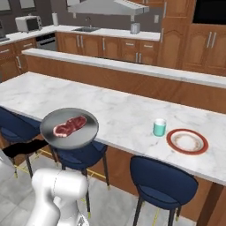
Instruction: Pick up the pan with the steak in it and place it on the dining table. Then place the steak on the plate.
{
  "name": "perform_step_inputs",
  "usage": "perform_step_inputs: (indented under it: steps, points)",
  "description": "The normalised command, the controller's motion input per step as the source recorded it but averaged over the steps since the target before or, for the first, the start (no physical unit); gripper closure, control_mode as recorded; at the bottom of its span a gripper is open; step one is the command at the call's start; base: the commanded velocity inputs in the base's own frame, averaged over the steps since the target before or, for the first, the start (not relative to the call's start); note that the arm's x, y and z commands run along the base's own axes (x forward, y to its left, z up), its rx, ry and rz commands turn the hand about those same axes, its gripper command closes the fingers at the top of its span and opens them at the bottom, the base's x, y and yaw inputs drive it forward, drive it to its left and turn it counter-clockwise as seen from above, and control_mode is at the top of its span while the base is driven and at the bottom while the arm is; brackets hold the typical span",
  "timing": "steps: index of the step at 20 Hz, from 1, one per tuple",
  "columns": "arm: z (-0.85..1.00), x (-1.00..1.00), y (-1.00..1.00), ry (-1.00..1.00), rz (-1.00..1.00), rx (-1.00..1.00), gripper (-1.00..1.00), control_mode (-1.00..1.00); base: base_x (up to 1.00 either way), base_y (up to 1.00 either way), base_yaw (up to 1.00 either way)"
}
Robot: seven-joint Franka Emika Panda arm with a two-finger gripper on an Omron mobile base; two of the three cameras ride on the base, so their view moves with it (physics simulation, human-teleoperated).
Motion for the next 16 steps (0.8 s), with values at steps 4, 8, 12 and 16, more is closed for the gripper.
perform_step_inputs:
  steps: [4,8,12,16]
  points:
    - [0.00,0.00,0.00,0.00,0.00,0.00,1.00,1.00,0.58,-0.47,0.06]
    - [0.00,0.00,0.00,0.00,0.00,0.00,1.00,1.00,0.36,-0.62,0.06]
    - [0.00,0.00,0.00,0.00,0.00,0.00,1.00,1.00,0.21,-0.62,0.07]
    - [0.00,0.00,0.00,0.00,0.00,0.00,1.00,1.00,0.01,-0.02,0.01]
